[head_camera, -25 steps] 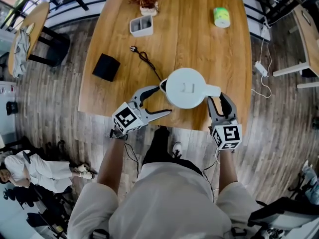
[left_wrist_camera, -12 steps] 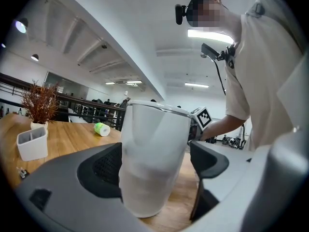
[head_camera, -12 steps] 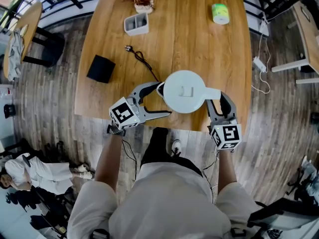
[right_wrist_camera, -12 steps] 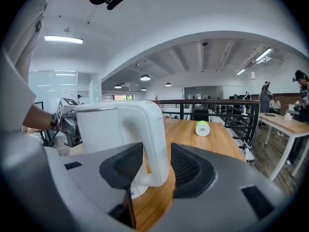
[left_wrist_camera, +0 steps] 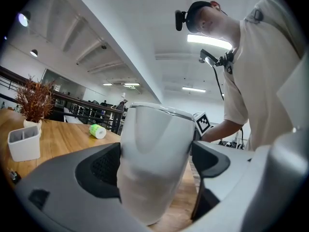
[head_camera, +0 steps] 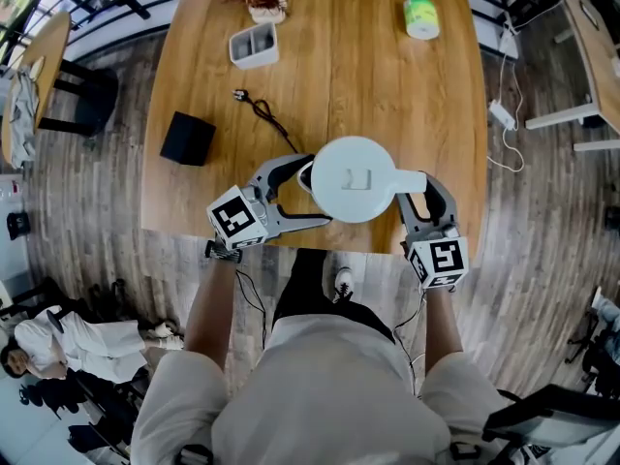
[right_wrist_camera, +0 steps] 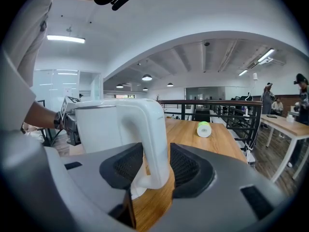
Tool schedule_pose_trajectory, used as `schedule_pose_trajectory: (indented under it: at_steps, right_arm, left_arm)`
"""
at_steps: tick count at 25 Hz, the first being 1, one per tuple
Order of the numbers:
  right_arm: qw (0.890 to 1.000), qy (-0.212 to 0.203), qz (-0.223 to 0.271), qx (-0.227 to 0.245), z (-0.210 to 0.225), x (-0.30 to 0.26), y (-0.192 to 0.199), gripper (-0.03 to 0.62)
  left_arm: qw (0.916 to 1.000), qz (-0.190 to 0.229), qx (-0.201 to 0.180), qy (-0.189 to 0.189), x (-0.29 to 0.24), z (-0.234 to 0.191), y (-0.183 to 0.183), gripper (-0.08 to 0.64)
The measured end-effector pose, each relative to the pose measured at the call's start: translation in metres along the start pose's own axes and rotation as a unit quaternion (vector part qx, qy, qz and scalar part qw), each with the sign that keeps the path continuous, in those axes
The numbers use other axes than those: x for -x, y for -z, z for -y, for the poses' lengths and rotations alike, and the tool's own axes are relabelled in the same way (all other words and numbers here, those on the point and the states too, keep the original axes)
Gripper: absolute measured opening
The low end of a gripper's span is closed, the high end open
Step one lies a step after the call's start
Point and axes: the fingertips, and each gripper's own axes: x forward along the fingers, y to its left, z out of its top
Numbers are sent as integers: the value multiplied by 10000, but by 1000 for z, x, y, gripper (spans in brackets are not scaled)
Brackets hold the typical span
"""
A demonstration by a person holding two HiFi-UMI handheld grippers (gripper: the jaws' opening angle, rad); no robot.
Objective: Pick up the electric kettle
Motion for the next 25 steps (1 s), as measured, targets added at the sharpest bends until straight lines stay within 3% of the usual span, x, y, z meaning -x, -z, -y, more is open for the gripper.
schedule_pose_trajectory:
  at_steps: [10, 17, 25]
  right_arm:
    - [9999, 160, 40, -2, 2, -2, 0, 158]
    - [9988, 218, 255, -370, 2, -1, -2, 158]
    - [9981, 203, 431, -399, 1, 0, -7, 158]
  left_arm:
    - [9998, 159, -21, -122, -2, 1, -2, 451]
    - [9997, 178, 11, -172, -3, 3, -4, 451]
    - [9990, 333, 141, -244, -1, 2, -9, 451]
